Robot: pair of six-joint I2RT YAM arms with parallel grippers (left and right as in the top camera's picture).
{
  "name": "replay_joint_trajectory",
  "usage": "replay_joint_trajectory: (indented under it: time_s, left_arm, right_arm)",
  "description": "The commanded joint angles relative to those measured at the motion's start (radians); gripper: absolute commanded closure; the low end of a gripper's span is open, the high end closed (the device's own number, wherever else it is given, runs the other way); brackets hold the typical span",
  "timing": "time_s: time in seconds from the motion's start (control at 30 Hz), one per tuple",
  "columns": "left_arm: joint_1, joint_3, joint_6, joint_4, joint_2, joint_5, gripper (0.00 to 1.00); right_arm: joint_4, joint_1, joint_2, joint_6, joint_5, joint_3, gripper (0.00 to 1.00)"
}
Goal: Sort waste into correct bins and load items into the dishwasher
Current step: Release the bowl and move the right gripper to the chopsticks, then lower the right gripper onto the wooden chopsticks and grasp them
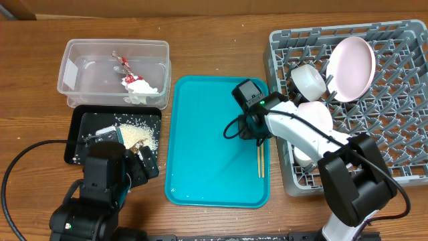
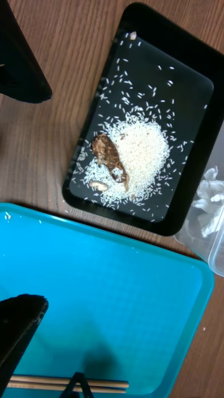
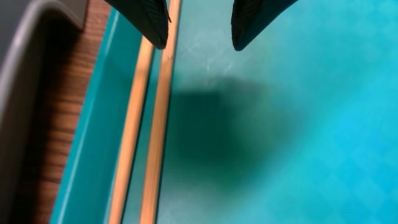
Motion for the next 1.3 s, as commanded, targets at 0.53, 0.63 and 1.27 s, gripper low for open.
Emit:
replay_joint_trajectory:
  time_s: [0.53,0.63,1.27]
  left_arm:
    - [-0.006,-0.001,-0.018,0.003,-0.007,-0.020,0.00]
    - [-0.006,-0.001,-0.018,0.003,-0.007,-0.020,0.00]
    - [-0.006,-0.001,-0.018,0.003,-0.007,-0.020,0.00]
  right_arm:
    - [-0.111,-0.007,-0.119,-0.085,-0.140,0.039,0.96]
    - [-0.139,-0.021,-0.228,-0.085,-0.042,0.103,0.96]
    - [0.014,-0.256,-0.242,-0.278,0.191,0.120,0.96]
